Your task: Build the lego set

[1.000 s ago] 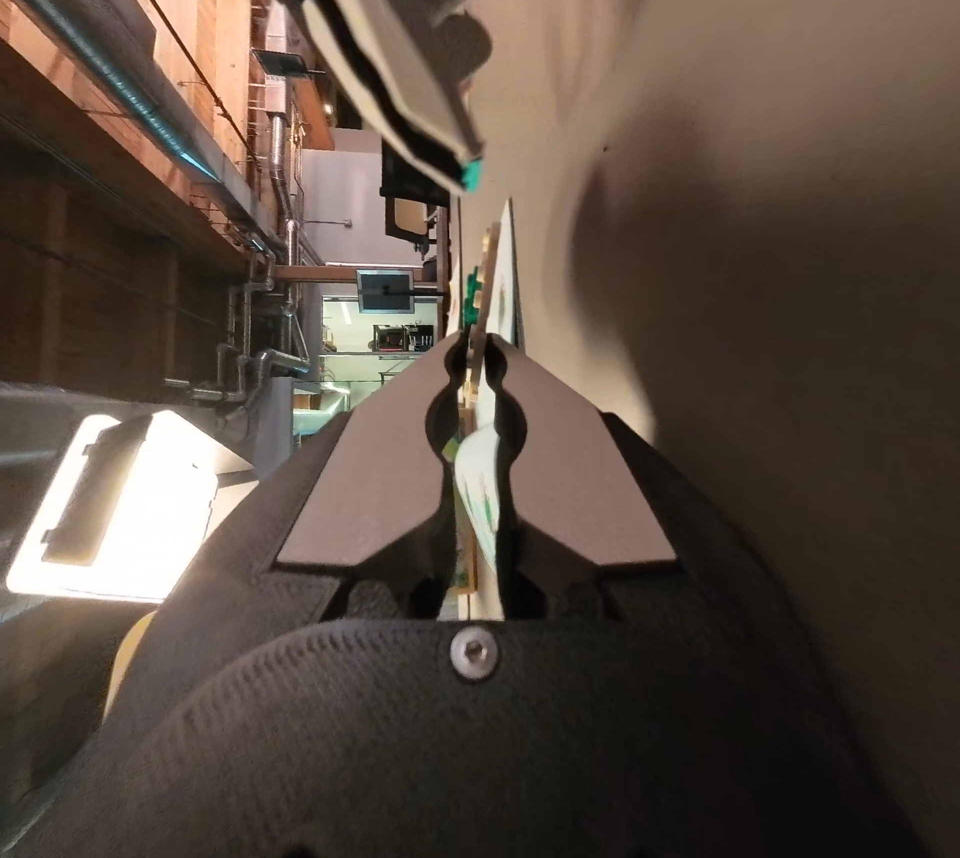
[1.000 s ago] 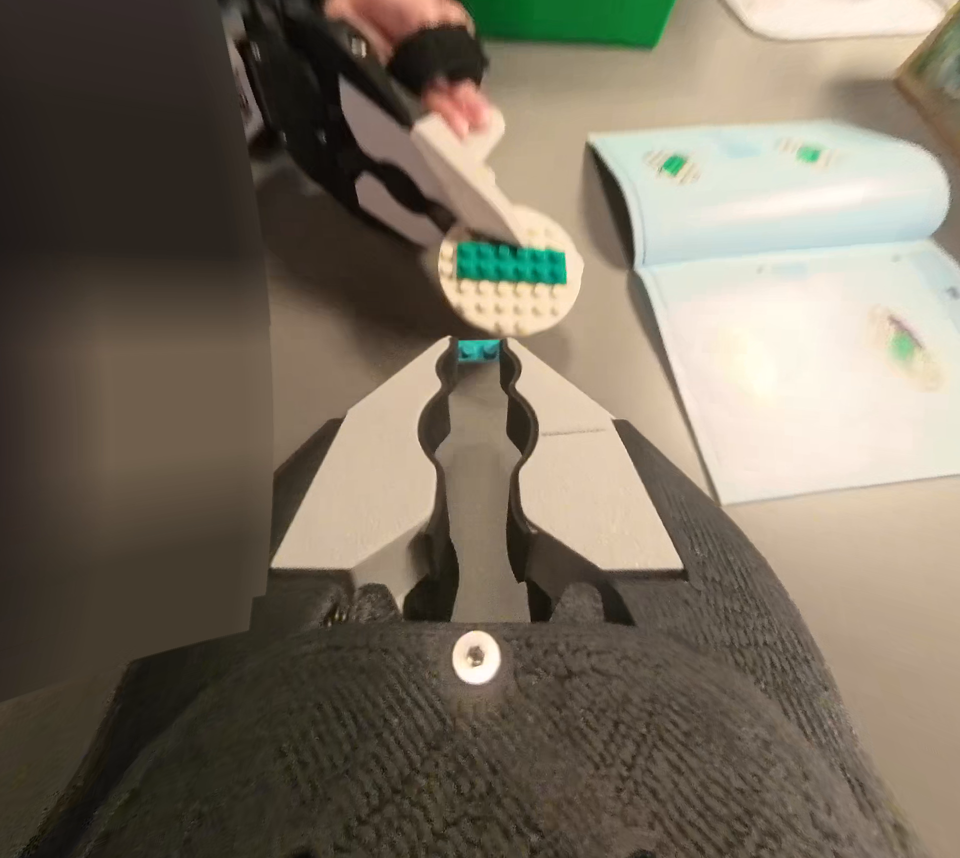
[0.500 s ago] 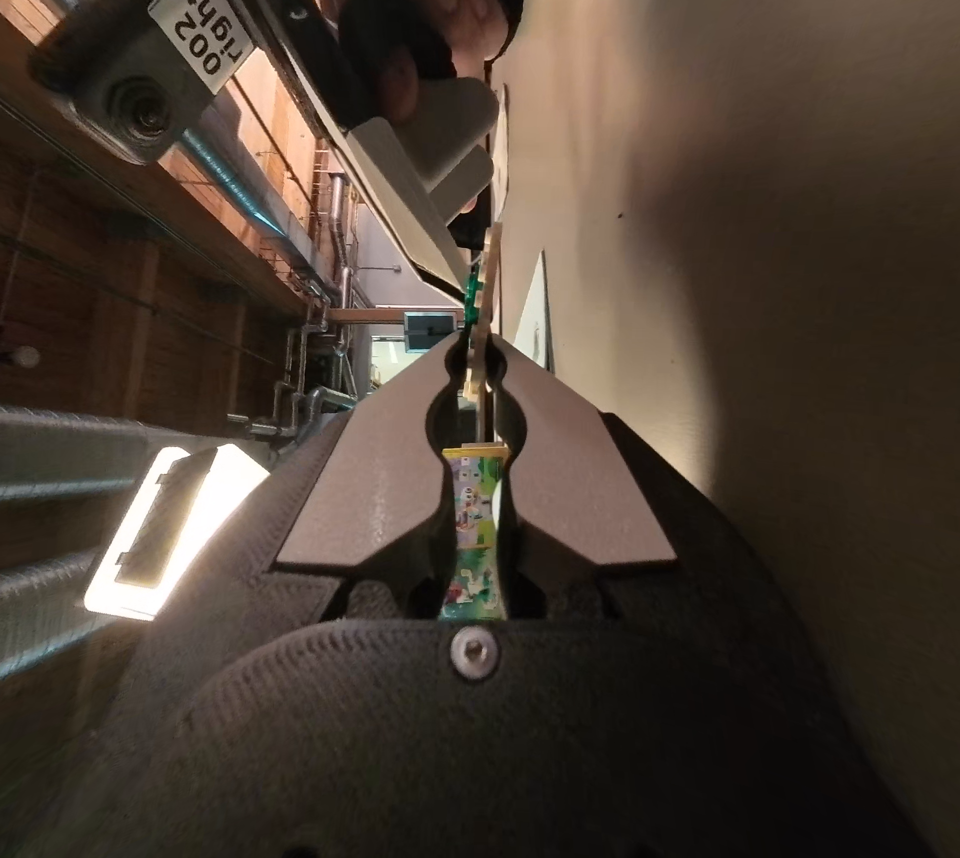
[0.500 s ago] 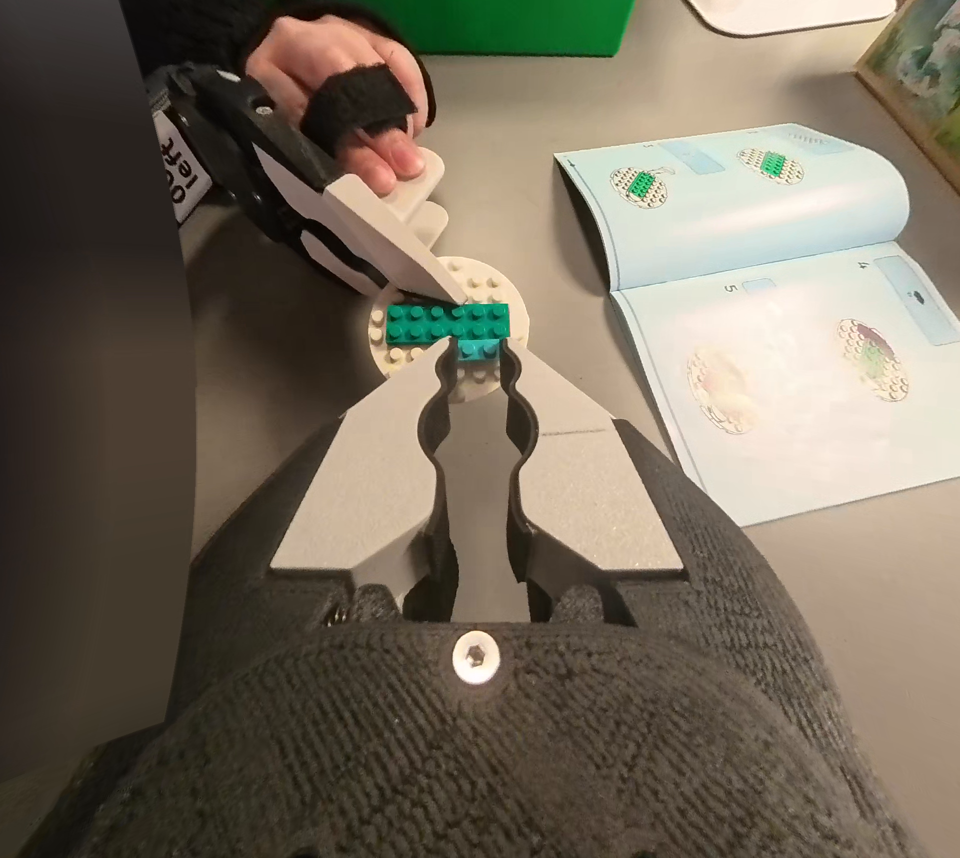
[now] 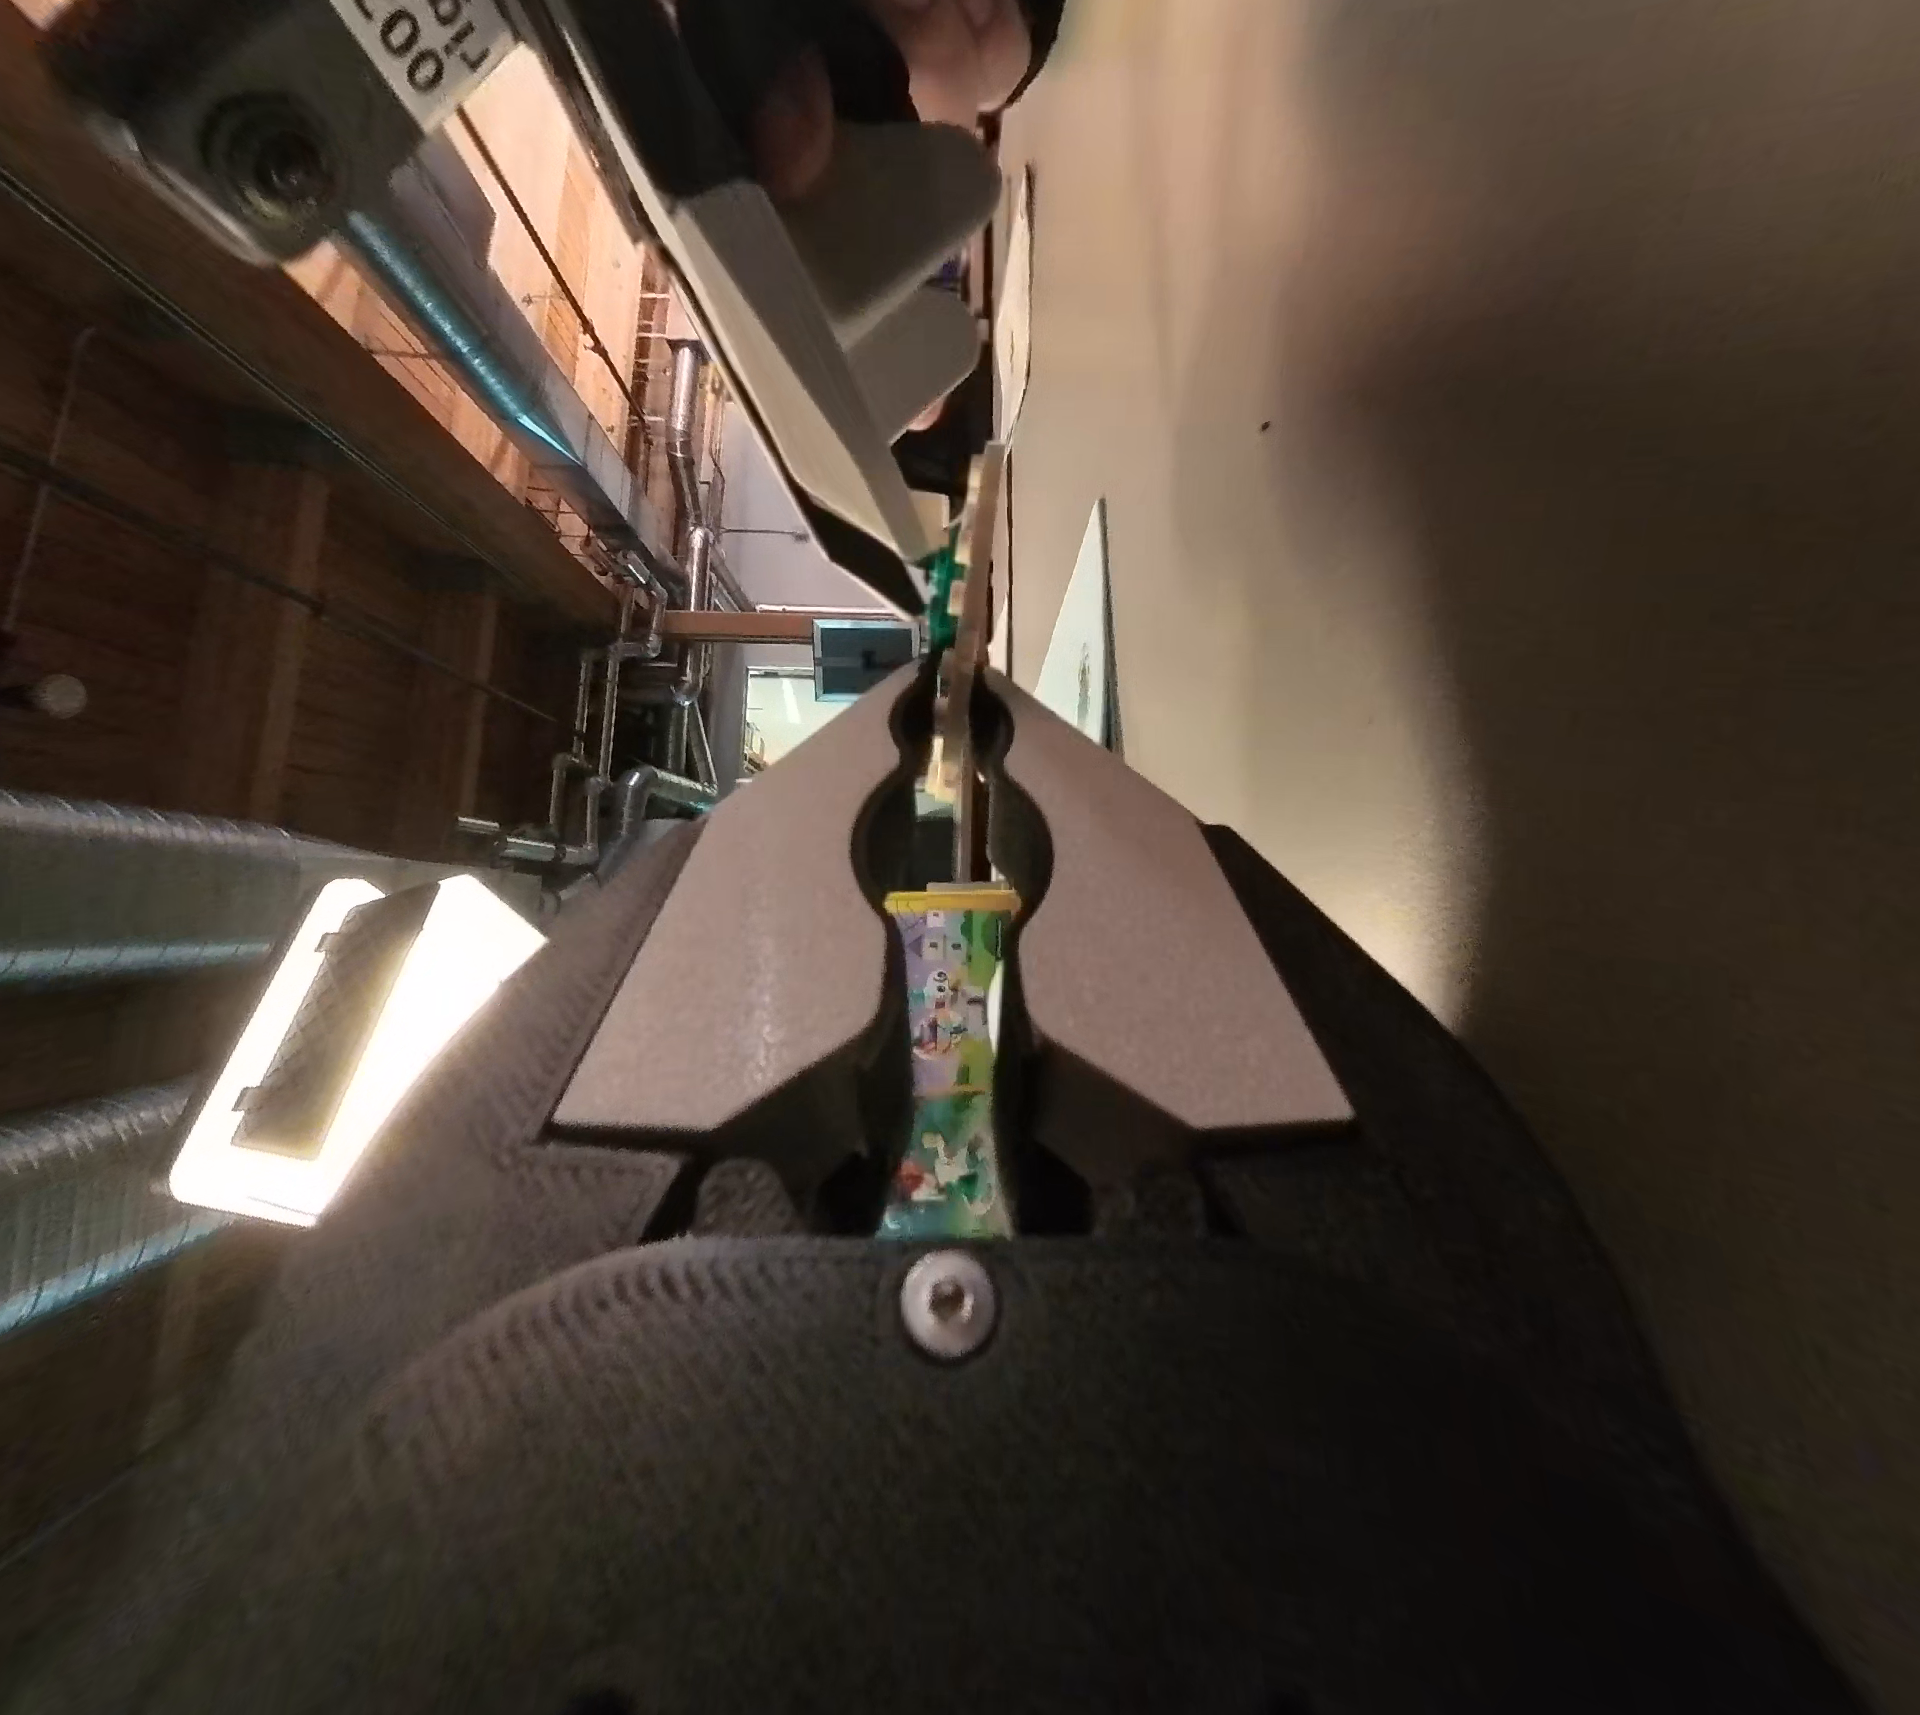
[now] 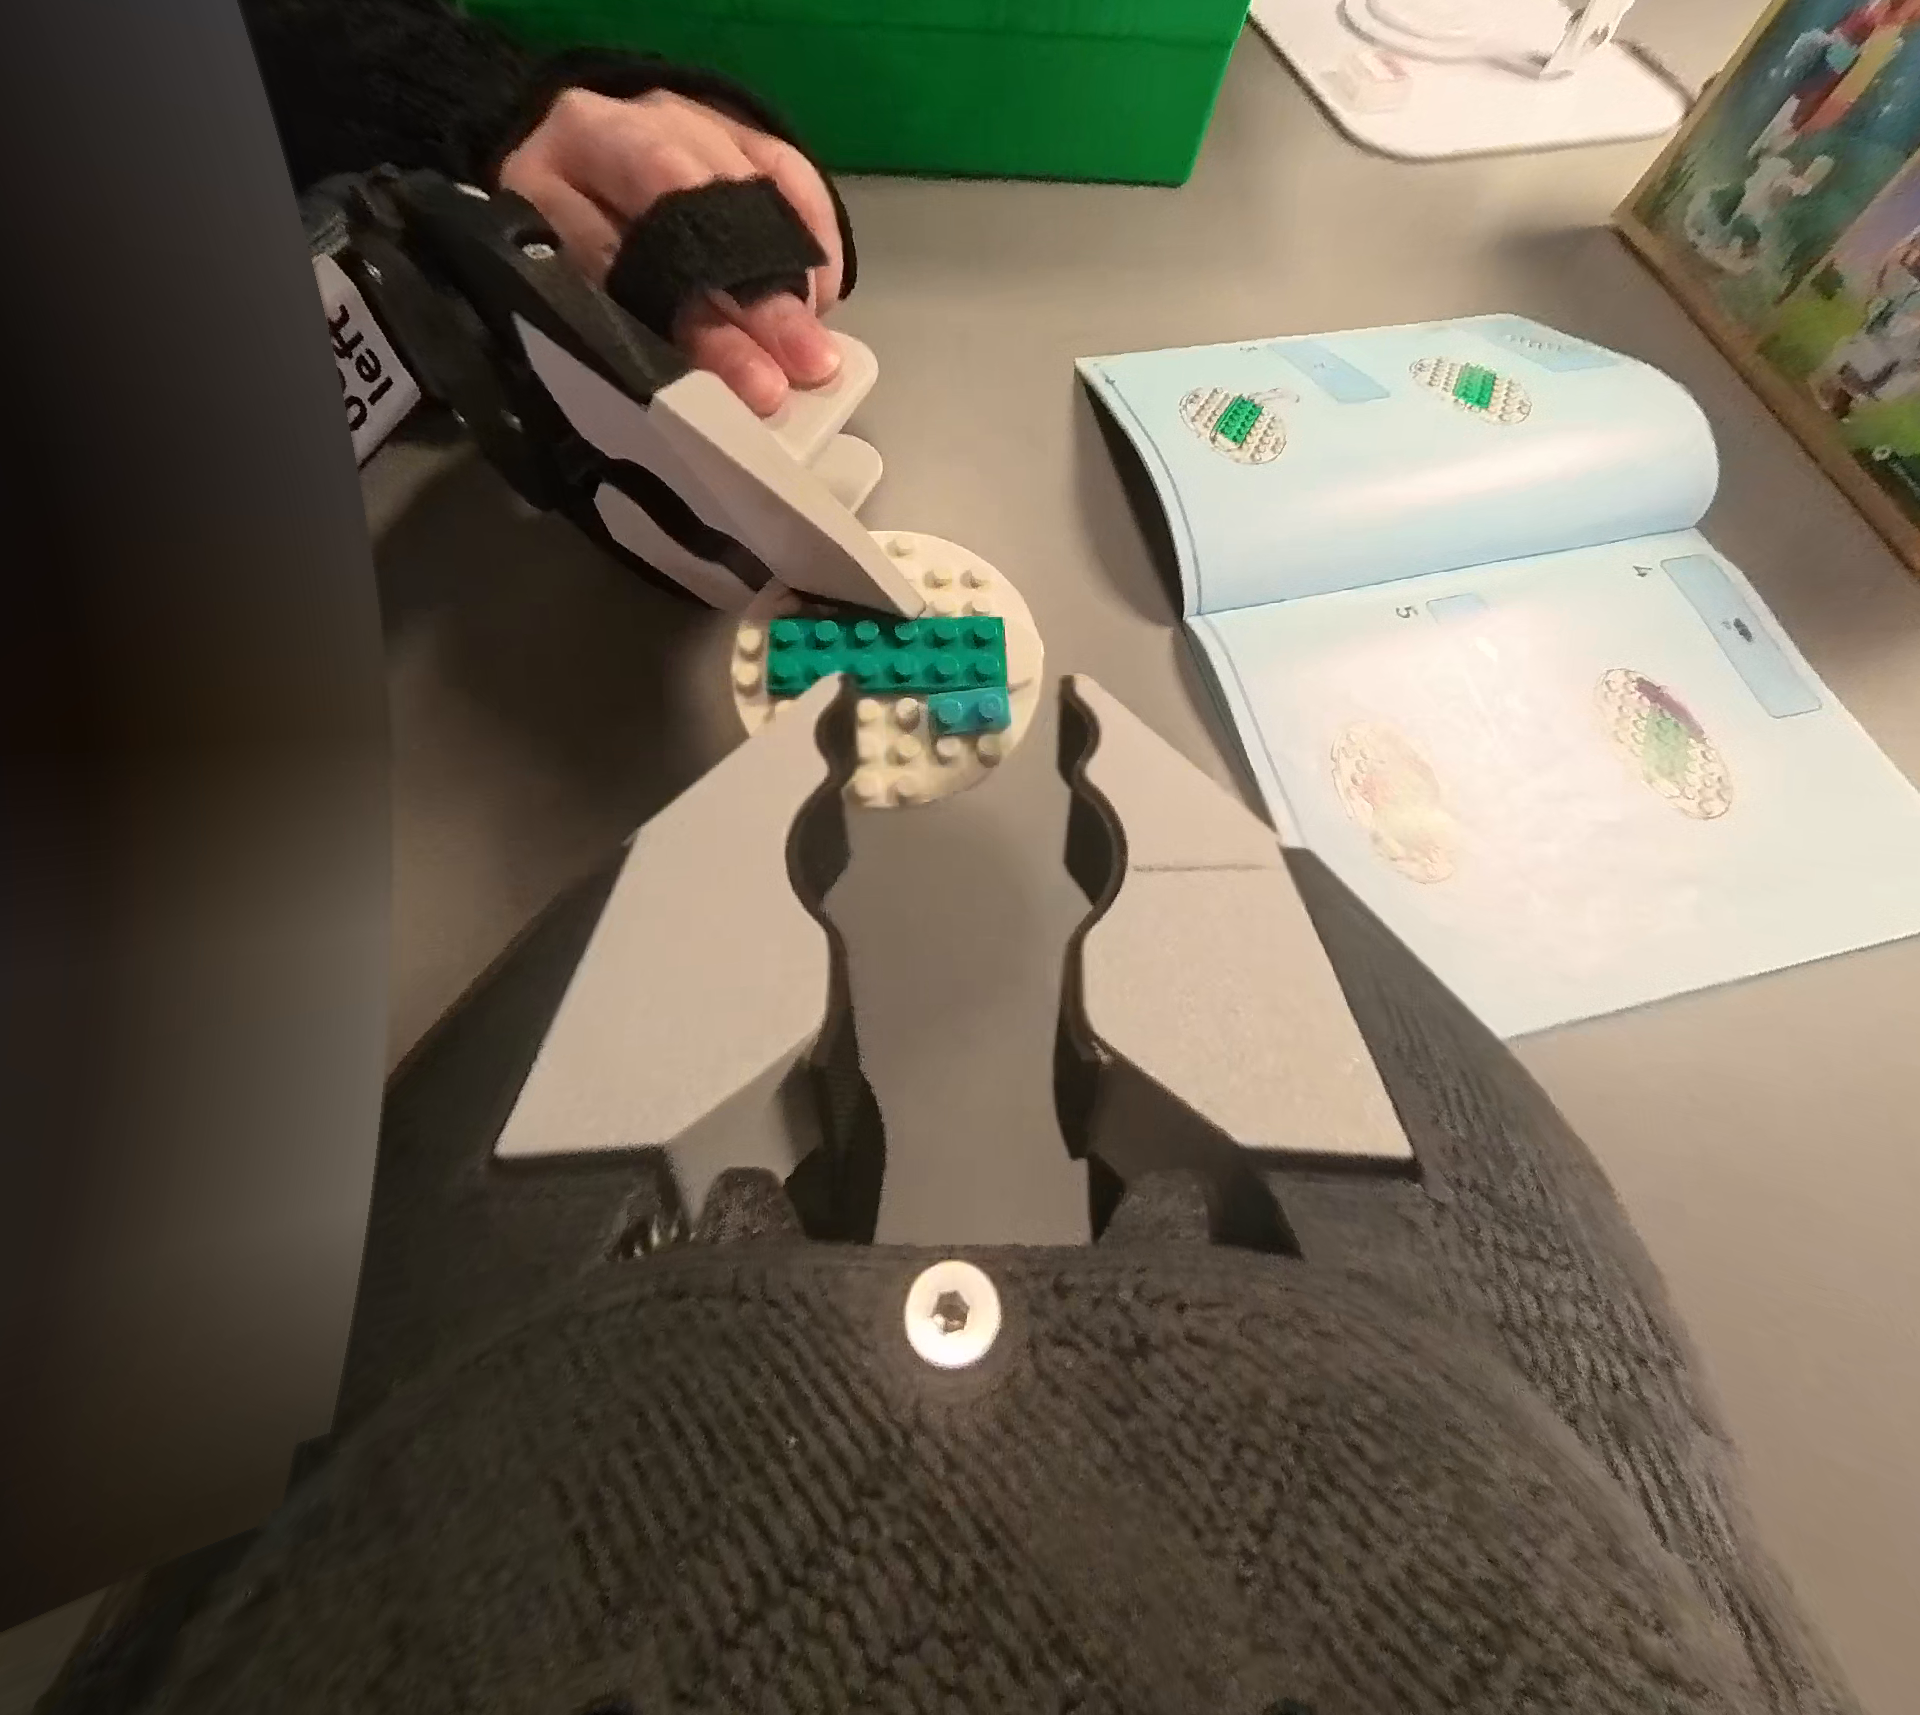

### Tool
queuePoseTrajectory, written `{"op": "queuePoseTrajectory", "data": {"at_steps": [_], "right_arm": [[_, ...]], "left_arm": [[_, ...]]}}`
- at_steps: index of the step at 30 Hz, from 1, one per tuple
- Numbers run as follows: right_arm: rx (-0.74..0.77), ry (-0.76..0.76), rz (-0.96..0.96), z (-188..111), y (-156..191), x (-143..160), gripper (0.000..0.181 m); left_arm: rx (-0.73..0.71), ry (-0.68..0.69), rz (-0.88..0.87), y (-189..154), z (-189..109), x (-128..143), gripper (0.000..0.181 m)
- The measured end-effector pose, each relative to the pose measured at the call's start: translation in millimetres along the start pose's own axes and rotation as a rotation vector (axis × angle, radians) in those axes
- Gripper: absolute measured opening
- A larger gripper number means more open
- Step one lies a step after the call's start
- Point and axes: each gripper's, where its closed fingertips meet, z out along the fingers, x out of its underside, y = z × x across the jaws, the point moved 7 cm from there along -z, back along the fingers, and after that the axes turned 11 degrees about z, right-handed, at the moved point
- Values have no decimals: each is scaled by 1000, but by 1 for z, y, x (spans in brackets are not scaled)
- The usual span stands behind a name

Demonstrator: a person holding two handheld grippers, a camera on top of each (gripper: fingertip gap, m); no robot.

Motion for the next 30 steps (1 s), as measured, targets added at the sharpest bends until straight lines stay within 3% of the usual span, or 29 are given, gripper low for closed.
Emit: {"op": "queuePoseTrajectory", "data": {"at_steps": [4, 7, 16, 30], "right_arm": [[83, -87, -192, -13, 3, -2, 72], [306, -8, -500, -12, 1, 9, 87], [659, 203, -1053, 27, 13, 13, 54], [665, 247, -1067, 42, 14, 17, 41]], "left_arm": [[6, 42, -63, 3, 2, 9, 5], [10, 80, -126, 6, 2, 19, 5], [21, 90, -159, 5, 3, 22, 5], [64, 93, -164, 1, 5, 21, 5]]}}
